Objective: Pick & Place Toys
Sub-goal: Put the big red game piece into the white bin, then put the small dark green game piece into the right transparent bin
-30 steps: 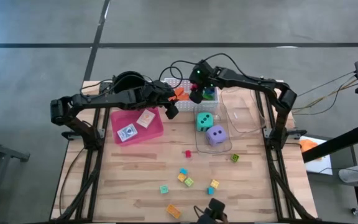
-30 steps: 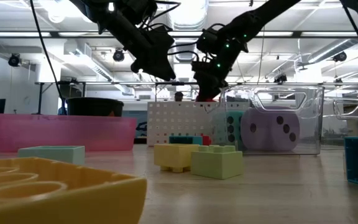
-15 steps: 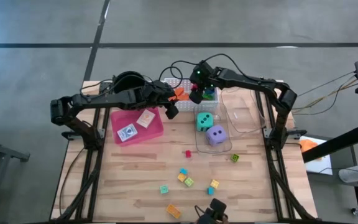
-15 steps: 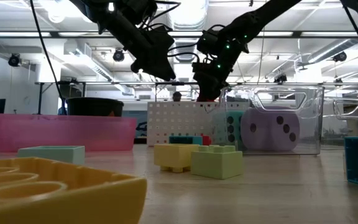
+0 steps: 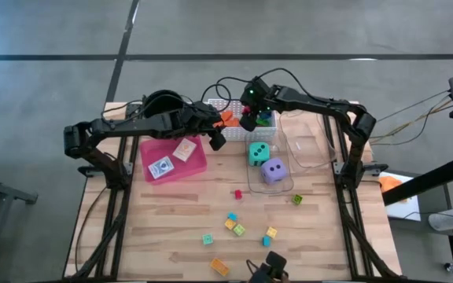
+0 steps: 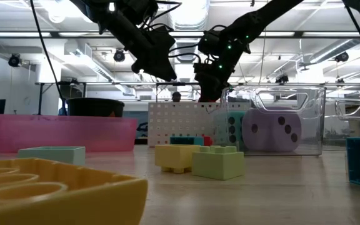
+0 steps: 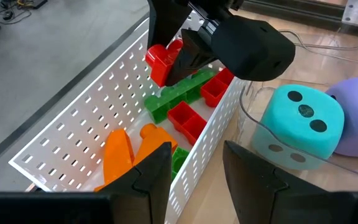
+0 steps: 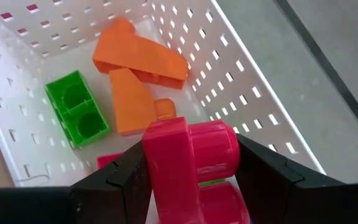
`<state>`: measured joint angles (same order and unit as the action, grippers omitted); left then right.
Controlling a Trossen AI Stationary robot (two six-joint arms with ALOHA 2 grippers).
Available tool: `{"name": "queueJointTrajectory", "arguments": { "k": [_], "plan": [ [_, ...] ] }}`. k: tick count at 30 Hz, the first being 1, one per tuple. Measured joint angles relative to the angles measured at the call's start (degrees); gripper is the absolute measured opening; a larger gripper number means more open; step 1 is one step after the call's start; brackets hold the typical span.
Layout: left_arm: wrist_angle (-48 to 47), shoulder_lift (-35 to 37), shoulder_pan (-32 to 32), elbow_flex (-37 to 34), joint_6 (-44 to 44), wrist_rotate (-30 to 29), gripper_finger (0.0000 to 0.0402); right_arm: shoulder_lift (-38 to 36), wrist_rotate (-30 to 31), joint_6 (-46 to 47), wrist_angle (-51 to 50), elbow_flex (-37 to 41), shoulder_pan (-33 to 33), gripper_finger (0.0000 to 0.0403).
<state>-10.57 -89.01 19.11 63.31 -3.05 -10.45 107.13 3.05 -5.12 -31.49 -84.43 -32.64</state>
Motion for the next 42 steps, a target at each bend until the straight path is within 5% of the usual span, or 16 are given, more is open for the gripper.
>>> {"name": "queueJointTrajectory", "arguments": {
  "k": [7,20,29,42],
  "plan": [
    [0.00,0.00,0.00,-0.02,0.00,-0.01,0.0149,0.00,-0.02,0.67,0.07,0.12,0.00,0.0215],
    [0.00,0.00,0.00,0.00,0.00,-0.01,0.0149,-0.25,-0.44,-1.91,-0.91,0.14,0.00,0.0366],
    [0.00,0.00,0.00,0.00,0.00,-0.01,0.0149,-5.91,-0.07,-2.78,-6.05,0.16,0.00,0.0376],
    [0.02,0.00,0.00,0.00,0.00,-0.01,0.0149,-25.97,-0.04,0.72,-17.87,4.05,7.17,0.0376]
  ]
}}
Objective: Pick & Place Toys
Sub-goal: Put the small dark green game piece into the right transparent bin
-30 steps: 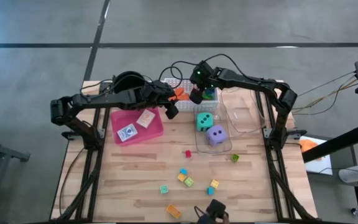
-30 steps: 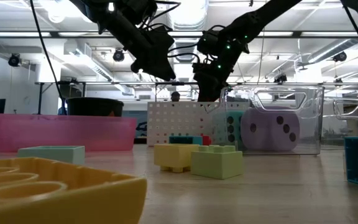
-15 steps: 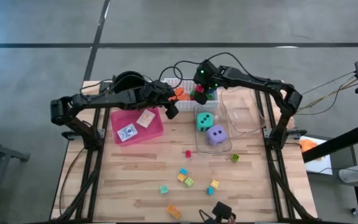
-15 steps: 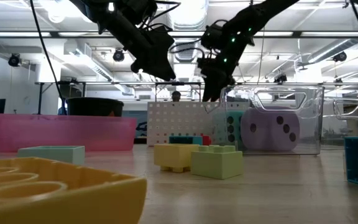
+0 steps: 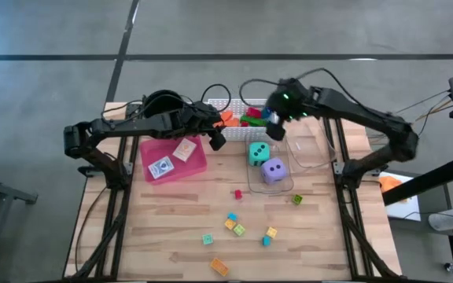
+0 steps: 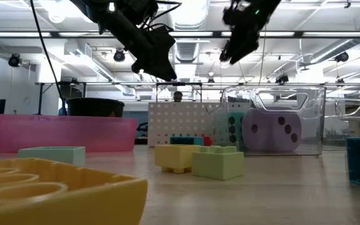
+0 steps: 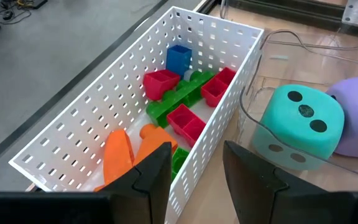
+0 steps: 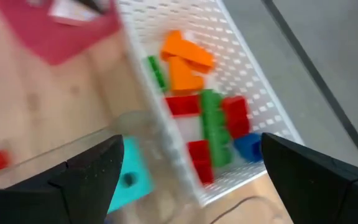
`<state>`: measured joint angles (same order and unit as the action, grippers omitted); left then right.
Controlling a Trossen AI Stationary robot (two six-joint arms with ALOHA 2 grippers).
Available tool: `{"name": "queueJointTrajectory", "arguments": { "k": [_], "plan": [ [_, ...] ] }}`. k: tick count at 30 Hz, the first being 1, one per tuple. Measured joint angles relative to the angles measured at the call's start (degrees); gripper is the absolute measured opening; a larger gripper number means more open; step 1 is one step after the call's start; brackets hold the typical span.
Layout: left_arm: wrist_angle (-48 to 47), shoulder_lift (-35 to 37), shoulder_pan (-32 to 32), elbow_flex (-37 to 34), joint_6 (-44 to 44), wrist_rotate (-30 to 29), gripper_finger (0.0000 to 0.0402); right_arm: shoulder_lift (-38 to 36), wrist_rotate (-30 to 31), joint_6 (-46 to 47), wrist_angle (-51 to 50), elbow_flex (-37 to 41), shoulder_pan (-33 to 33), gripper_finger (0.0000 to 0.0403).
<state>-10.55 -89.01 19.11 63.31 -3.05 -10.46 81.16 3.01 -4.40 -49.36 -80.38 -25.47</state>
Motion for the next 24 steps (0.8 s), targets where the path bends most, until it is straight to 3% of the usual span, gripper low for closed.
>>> {"name": "queueJointTrajectory", "arguments": {
  "k": [14,18,21,24],
  "plan": [
    [0.01,0.00,0.01,-0.01,-0.13,0.00,0.0149,-24.48,-0.02,18.54,3.77,24.72,25.09,0.0376],
    [-0.01,0.00,0.00,0.00,-3.15,0.02,0.0149,-28.37,0.00,26.69,12.83,32.25,32.15,0.0376],
    [0.66,0.00,-0.02,0.00,-10.24,0.02,0.0149,-29.26,0.00,27.12,23.21,37.15,37.21,0.0376],
    [1.32,0.00,-0.02,0.00,-11.72,0.02,0.0149,-28.91,0.00,27.08,31.22,40.82,41.74,0.0376]
  ]
}}
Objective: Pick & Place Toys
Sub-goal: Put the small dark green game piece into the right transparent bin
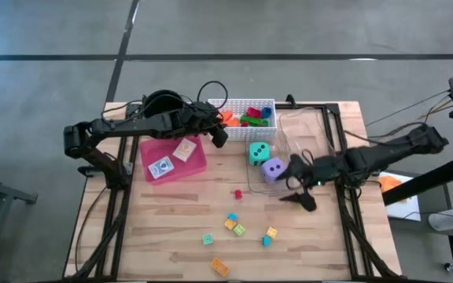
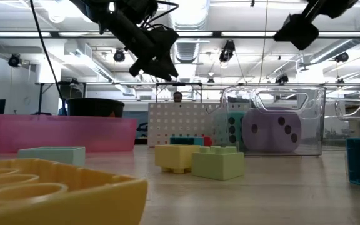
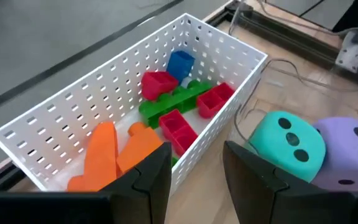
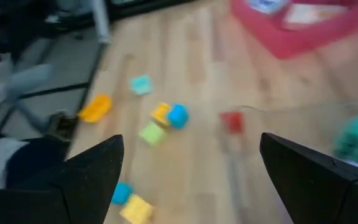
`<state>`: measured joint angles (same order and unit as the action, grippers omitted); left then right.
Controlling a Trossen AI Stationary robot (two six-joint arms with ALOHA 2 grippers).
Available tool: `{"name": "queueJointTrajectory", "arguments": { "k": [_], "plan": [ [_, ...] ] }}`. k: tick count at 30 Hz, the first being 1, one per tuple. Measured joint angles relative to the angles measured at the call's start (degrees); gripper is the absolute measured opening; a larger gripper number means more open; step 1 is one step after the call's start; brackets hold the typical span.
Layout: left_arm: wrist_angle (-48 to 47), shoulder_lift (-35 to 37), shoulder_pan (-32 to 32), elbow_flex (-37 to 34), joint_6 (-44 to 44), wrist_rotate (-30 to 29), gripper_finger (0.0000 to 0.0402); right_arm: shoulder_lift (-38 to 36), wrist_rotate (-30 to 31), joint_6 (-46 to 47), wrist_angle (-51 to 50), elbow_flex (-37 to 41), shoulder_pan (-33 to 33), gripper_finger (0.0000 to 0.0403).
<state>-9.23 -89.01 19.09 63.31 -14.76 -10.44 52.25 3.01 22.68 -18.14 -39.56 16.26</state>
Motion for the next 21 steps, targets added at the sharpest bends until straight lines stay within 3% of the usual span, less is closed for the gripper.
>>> {"name": "queueJointTrajectory", "arguments": {
  "k": [9,14,21],
  "plan": [
    [0.63,0.00,-4.02,0.00,1.66,1.75,0.0149,3.13,-0.07,0.19,2.09,1.69,4.77,0.0376],
    [1.46,0.00,-10.61,-0.32,6.46,3.57,0.0149,4.86,-0.04,0.31,2.07,1.75,4.77,0.0376],
    [12.96,0.00,-21.33,-7.15,16.91,3.61,0.0149,8.18,-0.04,0.31,2.11,1.75,4.77,0.0376]
  ]
}}
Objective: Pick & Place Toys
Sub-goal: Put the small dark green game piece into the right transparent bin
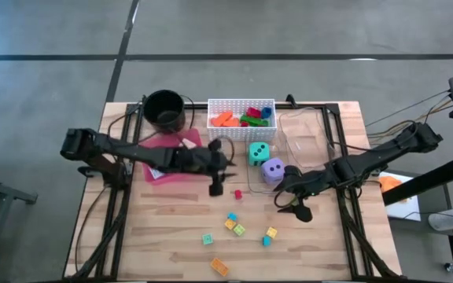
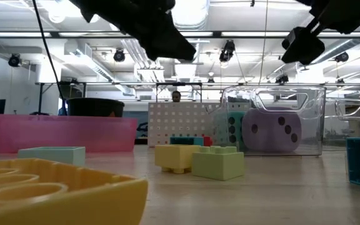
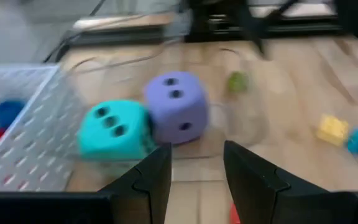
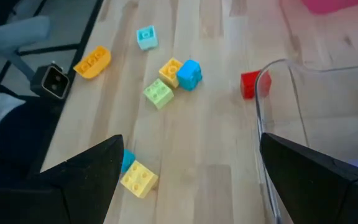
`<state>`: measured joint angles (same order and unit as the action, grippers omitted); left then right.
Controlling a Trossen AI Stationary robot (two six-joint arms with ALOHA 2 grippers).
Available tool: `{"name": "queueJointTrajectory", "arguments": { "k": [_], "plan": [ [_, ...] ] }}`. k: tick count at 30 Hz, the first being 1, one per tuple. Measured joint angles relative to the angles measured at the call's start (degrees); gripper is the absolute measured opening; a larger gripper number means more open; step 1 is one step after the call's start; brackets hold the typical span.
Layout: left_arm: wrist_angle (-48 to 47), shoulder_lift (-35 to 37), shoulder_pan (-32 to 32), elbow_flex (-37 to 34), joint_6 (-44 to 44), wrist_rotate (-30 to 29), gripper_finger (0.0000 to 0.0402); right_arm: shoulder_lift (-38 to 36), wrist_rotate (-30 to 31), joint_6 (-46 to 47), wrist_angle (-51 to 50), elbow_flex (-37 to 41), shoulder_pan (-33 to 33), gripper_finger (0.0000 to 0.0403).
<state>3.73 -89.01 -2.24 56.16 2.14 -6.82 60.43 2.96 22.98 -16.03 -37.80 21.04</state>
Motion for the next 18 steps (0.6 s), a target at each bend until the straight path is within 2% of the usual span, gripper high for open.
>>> {"name": "queueJointTrajectory", "arguments": {
  "k": [4,7,13,18],
  "plan": [
    [4.16,0.02,-4.08,-2.60,2.35,-0.03,0.0149,2.59,-0.02,0.00,0.19,0.00,0.00,0.0376],
    [3.59,0.11,-6.14,-3.02,1.93,-0.04,0.0149,4.30,-0.02,0.00,0.41,0.00,-0.02,0.0376],
    [2.04,0.05,-8.80,-3.28,-8.85,-0.21,0.0149,8.09,-0.04,0.02,0.70,-2.40,-0.02,0.0376],
    [2.15,0.02,-9.07,-3.41,-6.95,-0.23,0.0149,11.81,-0.20,0.02,0.91,-6.20,0.34,0.0376]
  ]
}}
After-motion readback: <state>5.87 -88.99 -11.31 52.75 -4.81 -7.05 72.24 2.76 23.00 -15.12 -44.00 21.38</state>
